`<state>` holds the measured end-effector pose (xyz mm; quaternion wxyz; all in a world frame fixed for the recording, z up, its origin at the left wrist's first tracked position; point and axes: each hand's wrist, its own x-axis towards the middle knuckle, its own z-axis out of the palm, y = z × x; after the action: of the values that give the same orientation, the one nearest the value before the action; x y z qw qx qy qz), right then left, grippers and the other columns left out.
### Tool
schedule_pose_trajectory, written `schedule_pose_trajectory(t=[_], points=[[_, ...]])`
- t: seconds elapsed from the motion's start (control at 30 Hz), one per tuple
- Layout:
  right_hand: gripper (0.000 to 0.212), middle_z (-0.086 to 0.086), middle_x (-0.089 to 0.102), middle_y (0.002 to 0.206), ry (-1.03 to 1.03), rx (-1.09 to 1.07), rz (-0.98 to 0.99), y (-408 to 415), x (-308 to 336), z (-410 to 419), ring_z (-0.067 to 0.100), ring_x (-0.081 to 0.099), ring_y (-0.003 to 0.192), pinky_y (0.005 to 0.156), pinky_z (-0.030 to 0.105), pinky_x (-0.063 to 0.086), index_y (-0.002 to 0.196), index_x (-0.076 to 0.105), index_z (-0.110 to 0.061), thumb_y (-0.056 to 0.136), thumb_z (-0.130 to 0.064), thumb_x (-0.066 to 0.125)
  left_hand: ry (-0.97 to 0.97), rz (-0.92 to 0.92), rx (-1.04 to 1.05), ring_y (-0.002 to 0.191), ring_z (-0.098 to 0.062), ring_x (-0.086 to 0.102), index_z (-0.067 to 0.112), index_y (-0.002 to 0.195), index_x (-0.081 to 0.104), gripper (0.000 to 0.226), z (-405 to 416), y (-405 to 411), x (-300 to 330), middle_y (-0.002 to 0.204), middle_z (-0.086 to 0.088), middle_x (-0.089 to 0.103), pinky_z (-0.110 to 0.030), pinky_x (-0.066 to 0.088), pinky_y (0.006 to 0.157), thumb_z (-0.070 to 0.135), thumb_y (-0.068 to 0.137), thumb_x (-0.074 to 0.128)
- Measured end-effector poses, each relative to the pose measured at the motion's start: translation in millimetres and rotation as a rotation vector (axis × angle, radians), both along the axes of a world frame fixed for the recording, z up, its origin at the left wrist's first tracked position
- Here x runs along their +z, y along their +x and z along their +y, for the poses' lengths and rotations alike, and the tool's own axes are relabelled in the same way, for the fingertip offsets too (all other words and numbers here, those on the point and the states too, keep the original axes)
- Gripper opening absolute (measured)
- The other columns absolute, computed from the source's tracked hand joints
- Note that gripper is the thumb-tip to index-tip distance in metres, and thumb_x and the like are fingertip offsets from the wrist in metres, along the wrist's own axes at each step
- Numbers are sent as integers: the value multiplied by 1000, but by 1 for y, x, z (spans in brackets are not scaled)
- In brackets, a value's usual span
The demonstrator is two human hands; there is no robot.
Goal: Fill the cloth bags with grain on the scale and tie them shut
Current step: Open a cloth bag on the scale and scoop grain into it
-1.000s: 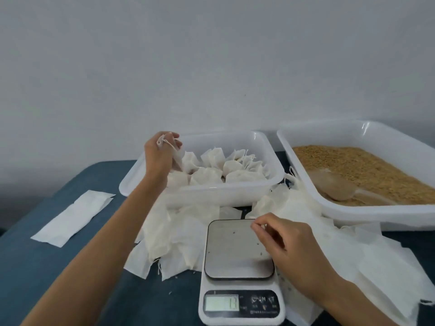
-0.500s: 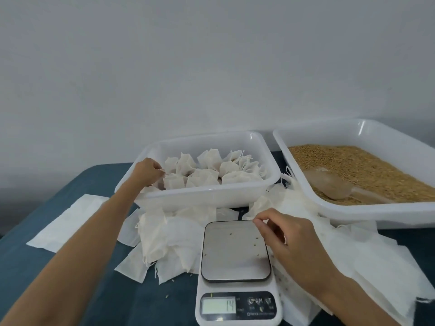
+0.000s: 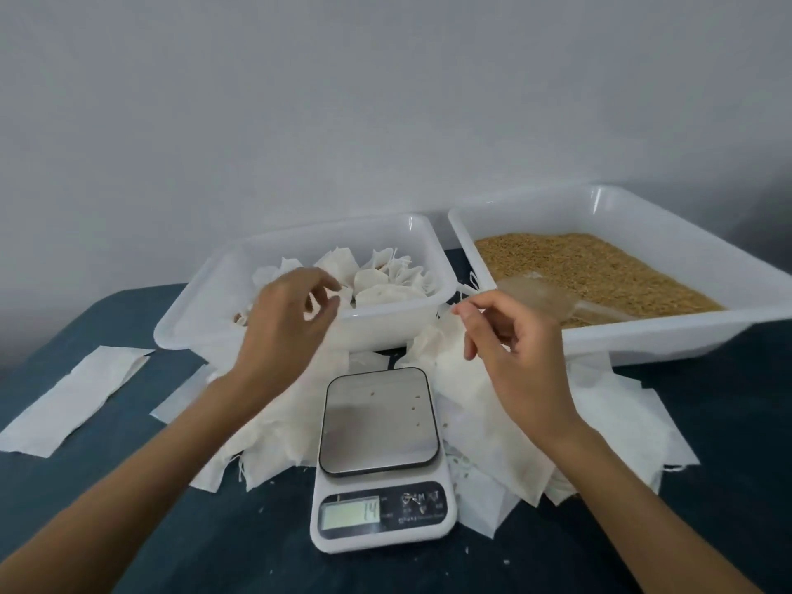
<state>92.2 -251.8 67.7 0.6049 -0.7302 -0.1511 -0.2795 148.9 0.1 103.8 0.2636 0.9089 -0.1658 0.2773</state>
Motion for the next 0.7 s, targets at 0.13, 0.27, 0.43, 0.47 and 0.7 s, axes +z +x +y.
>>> schedule_pose_trajectory(t=[0.13,0.27,0.43,0.47,0.7], points=[[14,2,61,62,92,10,31,-1,4,-5,16,59,58,62,35,51,94,70,-14,102,-19,60,163,213,-256,75,3,51,25,99,74,6,-70,-60,-22,82,18,65,-20,38,71,30,96,73],[13,0,59,59,110,16,28,-1,5,-4,16,58,56,61,36,51,93,70,-15,101,-19,60,217,402,-247,81,-5,57,27,133,60,47,-110,-71,-47,109,11,72,-25,47,87,53,94,69],[13,0,58,57,115,18,30,0,4,-5,12,55,53,54,21,42,93,70,-16,101,-18,60,93,450,-280,64,-8,59,27,133,57,47,-127,-68,-58,94,9,70,-29,52,74,33,91,77],[12,-1,59,58,117,18,27,1,4,-5,12,56,54,55,21,44,93,70,-15,101,-18,61,45,429,-273,64,-5,56,27,126,62,37,-126,-67,-56,90,12,69,-23,47,69,30,92,77],[33,-16,59,125,-245,46,127,7,-13,-1,0,52,122,101,11,38,130,61,-23,98,-33,63,-489,362,-303,58,-4,39,14,68,49,36,-82,-40,-47,60,13,44,-17,34,57,6,98,68]])
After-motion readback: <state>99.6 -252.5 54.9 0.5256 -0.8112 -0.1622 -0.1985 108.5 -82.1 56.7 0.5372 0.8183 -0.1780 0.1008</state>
